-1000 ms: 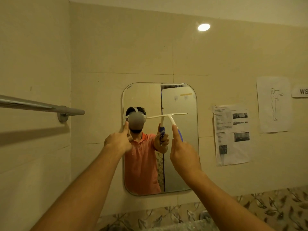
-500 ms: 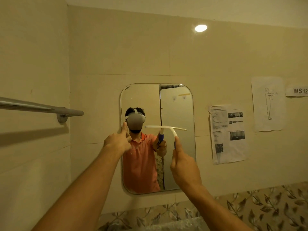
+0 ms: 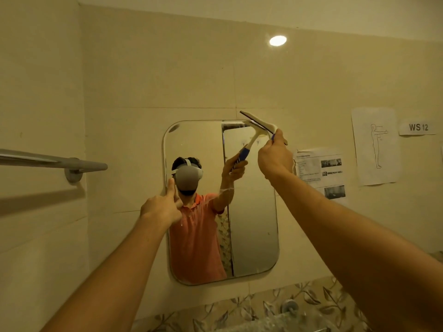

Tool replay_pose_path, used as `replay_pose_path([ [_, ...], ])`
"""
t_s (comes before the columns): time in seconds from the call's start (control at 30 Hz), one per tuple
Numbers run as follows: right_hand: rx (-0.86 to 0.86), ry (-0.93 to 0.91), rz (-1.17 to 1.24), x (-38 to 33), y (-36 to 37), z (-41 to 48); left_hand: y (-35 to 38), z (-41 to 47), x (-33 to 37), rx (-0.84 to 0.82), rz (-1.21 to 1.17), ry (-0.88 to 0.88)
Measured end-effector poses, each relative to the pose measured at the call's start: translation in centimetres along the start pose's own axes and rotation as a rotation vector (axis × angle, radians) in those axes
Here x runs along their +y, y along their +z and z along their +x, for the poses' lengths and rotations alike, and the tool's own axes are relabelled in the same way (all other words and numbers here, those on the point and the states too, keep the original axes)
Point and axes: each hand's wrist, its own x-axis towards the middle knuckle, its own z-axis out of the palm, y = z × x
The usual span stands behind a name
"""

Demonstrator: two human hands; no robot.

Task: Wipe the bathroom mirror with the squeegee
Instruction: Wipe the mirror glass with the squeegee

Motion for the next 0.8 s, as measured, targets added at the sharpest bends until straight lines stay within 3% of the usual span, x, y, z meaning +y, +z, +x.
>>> replay_pose_path([
  [0.47,0.016,-0.107,-0.194,0.9,1.2,-2.0,-0.1,0.2,-0.7,0.002,0.014,0.04],
  [0.8,-0.067,-0.039,-0.195,4.1,4.5,-9.6,-0.3,0.0,-0.9,0.0,-0.018,0.056],
])
